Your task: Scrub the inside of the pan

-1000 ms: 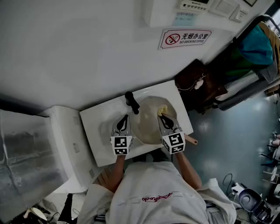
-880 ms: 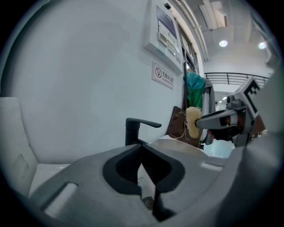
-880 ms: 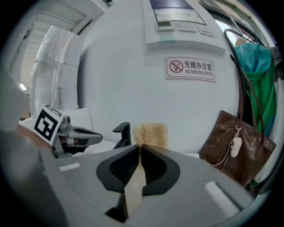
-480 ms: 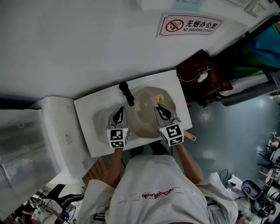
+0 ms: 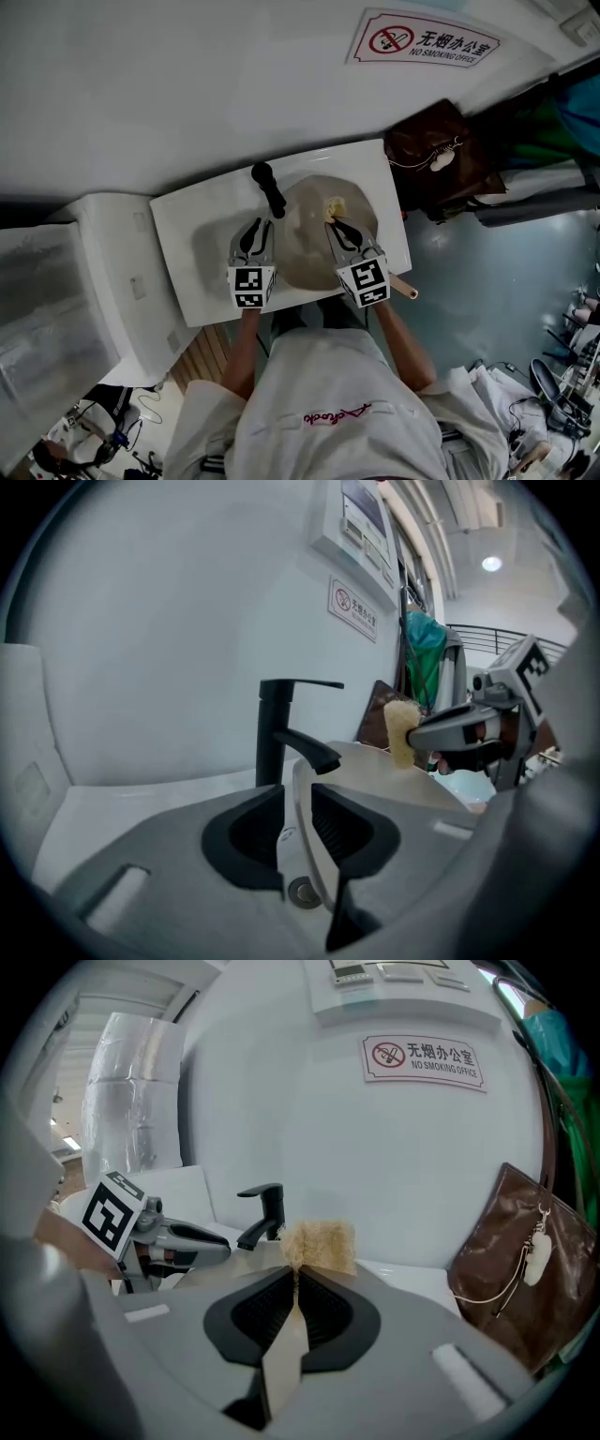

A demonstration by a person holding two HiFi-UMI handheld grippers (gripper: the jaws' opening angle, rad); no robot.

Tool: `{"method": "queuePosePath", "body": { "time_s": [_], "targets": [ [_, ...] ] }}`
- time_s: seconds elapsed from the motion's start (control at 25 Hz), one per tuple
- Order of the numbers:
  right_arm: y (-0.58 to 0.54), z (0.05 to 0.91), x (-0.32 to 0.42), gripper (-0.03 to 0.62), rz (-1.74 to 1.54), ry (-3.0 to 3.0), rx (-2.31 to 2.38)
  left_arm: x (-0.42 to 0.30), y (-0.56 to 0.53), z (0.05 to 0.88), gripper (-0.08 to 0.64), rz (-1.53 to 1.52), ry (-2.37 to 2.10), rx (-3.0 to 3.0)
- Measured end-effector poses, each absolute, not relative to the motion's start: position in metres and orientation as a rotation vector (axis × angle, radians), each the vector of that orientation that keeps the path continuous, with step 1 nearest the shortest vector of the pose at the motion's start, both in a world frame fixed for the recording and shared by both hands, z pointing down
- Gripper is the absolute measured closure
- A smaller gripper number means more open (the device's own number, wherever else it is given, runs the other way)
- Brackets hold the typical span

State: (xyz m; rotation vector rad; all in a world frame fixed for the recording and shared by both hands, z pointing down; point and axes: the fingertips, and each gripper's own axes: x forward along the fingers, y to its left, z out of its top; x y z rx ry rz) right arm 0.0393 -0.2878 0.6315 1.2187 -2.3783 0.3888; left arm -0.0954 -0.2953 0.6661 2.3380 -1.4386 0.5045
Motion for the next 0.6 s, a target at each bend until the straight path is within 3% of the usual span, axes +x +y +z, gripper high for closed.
{"method": "queuePosePath", "body": {
  "time_s": [0.44, 0.6],
  "targets": [
    [-0.295, 0.657, 0.025, 0.568, 0.199, -2.281, 1.033, -0.091, -0.296, 0.681, 0.463, 0.528, -1.4, 2.308],
    [-0.296, 0.669, 0.018, 0.568, 0.093, -2.23, 0.942, -0.09, -0.295, 0.683, 0.496, 0.531, -1.388, 2.304]
  ]
}}
